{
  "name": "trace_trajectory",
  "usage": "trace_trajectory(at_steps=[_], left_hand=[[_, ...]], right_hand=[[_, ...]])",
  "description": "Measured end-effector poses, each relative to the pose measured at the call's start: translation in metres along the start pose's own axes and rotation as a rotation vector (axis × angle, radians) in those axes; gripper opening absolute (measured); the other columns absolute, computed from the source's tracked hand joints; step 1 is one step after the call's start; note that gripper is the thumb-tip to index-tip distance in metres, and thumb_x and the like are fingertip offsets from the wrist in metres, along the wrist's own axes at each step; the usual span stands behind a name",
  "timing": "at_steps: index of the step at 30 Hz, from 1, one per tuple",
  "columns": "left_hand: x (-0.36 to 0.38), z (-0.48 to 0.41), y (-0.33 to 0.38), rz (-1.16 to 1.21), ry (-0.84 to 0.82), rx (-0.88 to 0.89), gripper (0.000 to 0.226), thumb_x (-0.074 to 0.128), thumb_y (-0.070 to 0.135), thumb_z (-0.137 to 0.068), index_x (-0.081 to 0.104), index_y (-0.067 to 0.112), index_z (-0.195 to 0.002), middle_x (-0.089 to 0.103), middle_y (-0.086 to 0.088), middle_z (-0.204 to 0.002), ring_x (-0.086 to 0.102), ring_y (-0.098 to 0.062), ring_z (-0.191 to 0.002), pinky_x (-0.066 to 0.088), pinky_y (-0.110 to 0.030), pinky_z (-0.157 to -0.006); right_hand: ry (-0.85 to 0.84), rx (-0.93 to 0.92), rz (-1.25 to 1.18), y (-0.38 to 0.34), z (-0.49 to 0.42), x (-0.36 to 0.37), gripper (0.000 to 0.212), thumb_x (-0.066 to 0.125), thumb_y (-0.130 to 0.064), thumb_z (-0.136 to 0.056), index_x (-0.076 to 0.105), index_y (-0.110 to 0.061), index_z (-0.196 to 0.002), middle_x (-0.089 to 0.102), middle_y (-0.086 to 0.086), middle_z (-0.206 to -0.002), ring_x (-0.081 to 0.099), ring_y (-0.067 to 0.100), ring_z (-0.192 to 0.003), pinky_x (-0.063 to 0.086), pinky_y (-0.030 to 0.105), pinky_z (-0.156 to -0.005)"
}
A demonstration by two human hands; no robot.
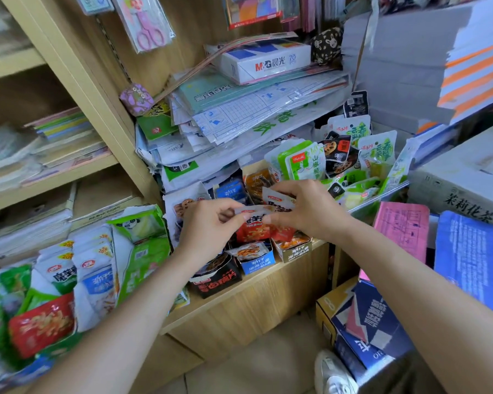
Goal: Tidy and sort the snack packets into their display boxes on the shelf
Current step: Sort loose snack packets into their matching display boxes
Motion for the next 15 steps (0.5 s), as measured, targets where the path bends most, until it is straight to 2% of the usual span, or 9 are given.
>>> trace_trajectory(at_steps=[1, 2, 4, 7, 11, 12, 14, 15], left_hand=[[0.004, -0.001, 0.005, 0.004, -0.007, 0.018, 0.009, 0.079, 0.022, -0.086, 0.079, 0.027, -0.093, 0.073, 0.014, -0.075, 0.068, -0.001, -0.071, 0.053, -0.014, -0.068], [0.006, -0.001, 0.008, 0.012, -0.005, 0.030, 0.011, 0.079, 0.021, -0.086, 0.079, 0.028, -0.094, 0.073, 0.015, -0.077, 0.069, -0.001, -0.072, 0.056, -0.017, -0.070], [0.004, 0.001, 0.007, 0.032, 0.034, 0.014, 0.018, 0.080, 0.018, -0.085, 0.076, 0.027, -0.099, 0.073, 0.015, -0.086, 0.070, 0.001, -0.073, 0.058, -0.020, -0.072], [0.000, 0.022, -0.001, -0.065, 0.084, 0.010, 0.021, 0.083, 0.023, -0.081, 0.071, 0.031, -0.097, 0.071, 0.017, -0.088, 0.069, 0.002, -0.072, 0.059, -0.024, -0.067], [0.021, 0.056, -0.010, -0.350, -0.048, 0.046, 0.008, 0.080, 0.043, -0.080, 0.077, 0.038, -0.086, 0.072, 0.025, -0.078, 0.065, 0.005, -0.075, 0.057, -0.030, -0.063], [0.020, 0.057, -0.010, -0.372, -0.030, 0.073, 0.012, 0.081, 0.042, -0.079, 0.078, 0.038, -0.090, 0.073, 0.023, -0.083, 0.065, 0.002, -0.079, 0.057, -0.032, -0.065], [0.023, 0.054, -0.008, -0.448, -0.040, 0.113, 0.033, 0.080, 0.046, -0.079, 0.075, 0.036, -0.110, 0.073, 0.019, -0.105, 0.060, -0.007, -0.096, 0.052, -0.034, -0.082], [0.027, 0.051, -0.007, -0.491, -0.083, 0.108, 0.045, 0.076, 0.051, -0.082, 0.070, 0.035, -0.123, 0.070, 0.016, -0.117, 0.054, -0.010, -0.105, 0.044, -0.033, -0.091]], right_hand=[[0.026, -0.034, 0.017, -0.007, 0.000, 0.000, 0.044, 0.080, -0.041, -0.080, 0.071, -0.018, -0.117, 0.073, -0.005, -0.099, 0.061, -0.003, -0.081, 0.048, 0.017, -0.068], [0.056, -0.054, 0.036, -0.009, -0.001, -0.001, 0.030, 0.079, -0.037, -0.083, 0.074, -0.017, -0.105, 0.071, -0.003, -0.080, 0.056, -0.001, -0.061, 0.042, 0.017, -0.055], [0.127, -0.052, 0.070, -0.006, -0.003, -0.006, 0.018, 0.074, -0.031, -0.089, 0.076, -0.016, -0.097, 0.062, 0.001, -0.058, 0.047, 0.008, -0.044, 0.033, 0.021, -0.041], [0.223, 0.022, 0.070, 0.007, -0.003, -0.018, 0.016, 0.074, -0.028, -0.089, 0.077, -0.018, -0.101, 0.055, 0.005, -0.047, 0.045, 0.013, -0.039, 0.030, 0.022, -0.040], [0.275, 0.092, 0.039, 0.022, -0.004, -0.023, 0.022, 0.074, -0.026, -0.089, 0.077, -0.016, -0.108, 0.044, 0.002, -0.040, 0.036, 0.012, -0.034, 0.024, 0.016, -0.038], [0.280, 0.101, 0.051, 0.025, -0.005, -0.022, 0.025, 0.073, -0.028, -0.089, 0.076, -0.015, -0.110, 0.048, 0.004, -0.042, 0.036, 0.011, -0.034, 0.025, 0.016, -0.038], [0.289, 0.119, 0.068, 0.029, -0.007, -0.021, 0.033, 0.073, -0.032, -0.089, 0.073, -0.014, -0.117, 0.061, 0.006, -0.050, 0.047, 0.011, -0.037, 0.026, 0.013, -0.039], [0.293, 0.125, 0.073, 0.030, -0.007, -0.022, 0.033, 0.072, -0.033, -0.089, 0.074, -0.013, -0.115, 0.064, 0.008, -0.054, 0.053, 0.016, -0.042, 0.030, 0.019, -0.040]])
Point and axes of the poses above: each hand's wrist, its own z-axis away from the middle knuckle, its own x-axis out of the palm, y = z × x, the point moved 10 cm from there along -z, towards the middle knuckle
